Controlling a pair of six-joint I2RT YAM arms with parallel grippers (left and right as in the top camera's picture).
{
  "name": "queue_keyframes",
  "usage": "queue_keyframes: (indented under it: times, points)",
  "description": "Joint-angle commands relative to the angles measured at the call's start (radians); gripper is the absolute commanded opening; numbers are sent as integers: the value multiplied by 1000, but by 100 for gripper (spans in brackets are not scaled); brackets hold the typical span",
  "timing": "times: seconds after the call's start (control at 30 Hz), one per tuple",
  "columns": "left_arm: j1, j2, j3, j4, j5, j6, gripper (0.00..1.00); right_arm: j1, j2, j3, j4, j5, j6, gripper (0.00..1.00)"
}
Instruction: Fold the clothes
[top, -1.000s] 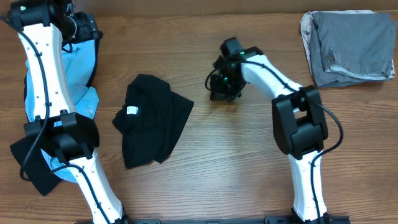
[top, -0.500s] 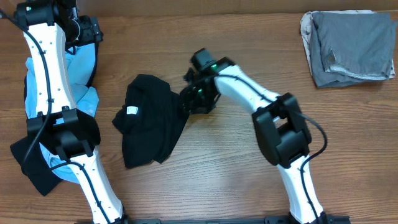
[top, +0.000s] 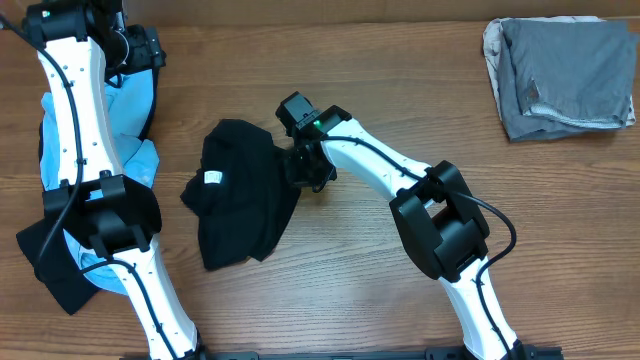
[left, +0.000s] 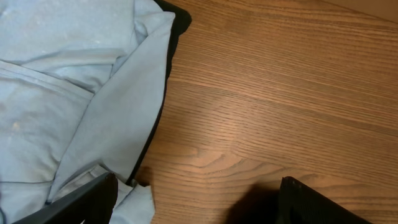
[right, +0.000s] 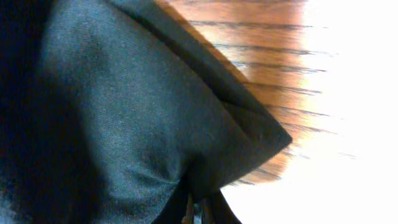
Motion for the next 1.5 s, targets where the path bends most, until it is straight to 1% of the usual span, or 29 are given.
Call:
queue_keyframes:
  times: [0.0,0.27,0.33,0.43,0.47,0.5,0.53,0.57,0.6,0.63,0.73,0.83,0.97,1.07,1.13,1.23,1.33,1.47]
  points:
    - [-13,5,7,-4,11,1,85,-58,4,-1,-24,133,36,4]
    - [-13,5,7,-3,12,1,85,-237,4,7,-26,72,-19,4]
    - [-13,5,7,-4,12,1,85,-283,4,23,-25,69,-56,4]
    - [-13,5,7,-4,16,1,85,-367,4,65,-51,129,-135,4]
    - [-13,6,7,-4,21,1,85,-388,4,74,-59,151,-153,7]
    - [-13,5,7,-4,27,1,85,-418,4,87,-71,162,-188,17]
    - [-13,5,7,-4,31,0,85,-443,3,101,-87,159,-213,40]
    - [-13,5,7,-4,31,1,85,-464,3,120,-108,153,-225,56]
    - [-13,5,7,-4,31,1,85,-486,3,150,-140,148,-227,63]
    - [-13,5,7,-4,30,1,85,-500,3,181,-171,147,-228,67]
    - [-13,5,7,-2,30,1,85,-517,3,315,-282,139,-229,72]
    - [-13,6,7,4,30,1,85,-497,3,462,-370,92,-229,74]
    - [-13,6,7,13,29,1,86,-400,3,568,-389,55,-220,74]
    - [-6,6,7,21,25,1,87,-308,4,562,-333,67,-213,76]
    - [1,7,7,24,14,1,87,-233,17,542,-276,142,-168,81]
    - [10,10,7,21,6,1,88,-165,50,542,-241,193,-137,84]
    - [19,12,7,13,6,1,88,-107,105,542,-215,201,-127,86]
    - [21,12,7,11,6,1,89,-71,172,542,-224,215,-100,86]
